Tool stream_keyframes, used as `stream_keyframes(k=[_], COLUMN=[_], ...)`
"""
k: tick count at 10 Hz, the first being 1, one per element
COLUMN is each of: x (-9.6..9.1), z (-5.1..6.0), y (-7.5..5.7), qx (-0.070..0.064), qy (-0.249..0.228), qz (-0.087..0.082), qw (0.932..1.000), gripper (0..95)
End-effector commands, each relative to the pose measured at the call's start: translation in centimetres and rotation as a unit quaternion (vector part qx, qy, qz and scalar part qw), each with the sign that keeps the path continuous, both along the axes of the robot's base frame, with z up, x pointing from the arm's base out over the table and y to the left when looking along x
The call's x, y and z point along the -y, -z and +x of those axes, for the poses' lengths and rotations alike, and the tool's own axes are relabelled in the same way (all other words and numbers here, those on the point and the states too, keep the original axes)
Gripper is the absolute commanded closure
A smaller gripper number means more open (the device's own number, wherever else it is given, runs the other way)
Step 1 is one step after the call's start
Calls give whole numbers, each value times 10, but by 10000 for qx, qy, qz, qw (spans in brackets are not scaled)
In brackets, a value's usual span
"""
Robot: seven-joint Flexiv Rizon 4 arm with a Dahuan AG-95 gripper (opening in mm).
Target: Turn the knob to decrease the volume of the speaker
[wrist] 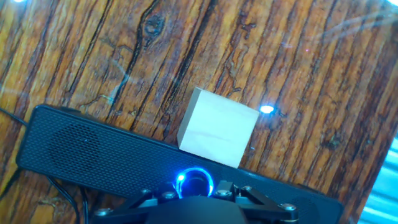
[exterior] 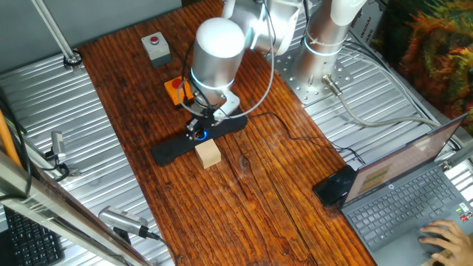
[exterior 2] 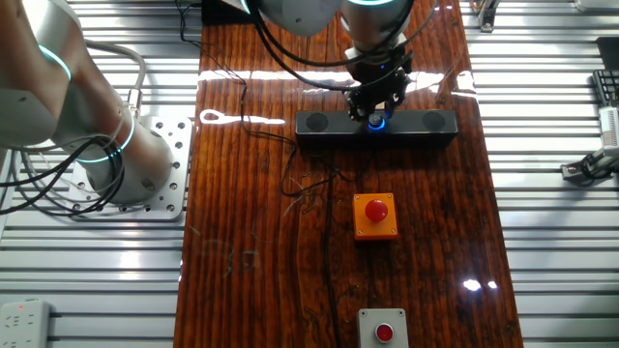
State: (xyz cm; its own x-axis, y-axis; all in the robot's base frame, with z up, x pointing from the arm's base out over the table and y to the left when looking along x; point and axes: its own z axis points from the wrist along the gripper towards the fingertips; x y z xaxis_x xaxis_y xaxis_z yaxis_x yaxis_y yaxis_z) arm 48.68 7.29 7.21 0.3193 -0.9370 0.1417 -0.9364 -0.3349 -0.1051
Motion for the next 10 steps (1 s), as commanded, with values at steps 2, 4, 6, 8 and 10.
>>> stream_keyframes(k=[2,4,6,8,10], x=[-1,-1,0,1,3], z=[1,3,3,3,3], y=[-3,-7,-9,-12,-13], qx=[-101,-101,-56,-33,25], qy=[732,1298,2342,3180,3892], qz=[233,323,527,719,804], qw=[9970,9910,9707,9454,9176], gripper=[570,570,570,570,570])
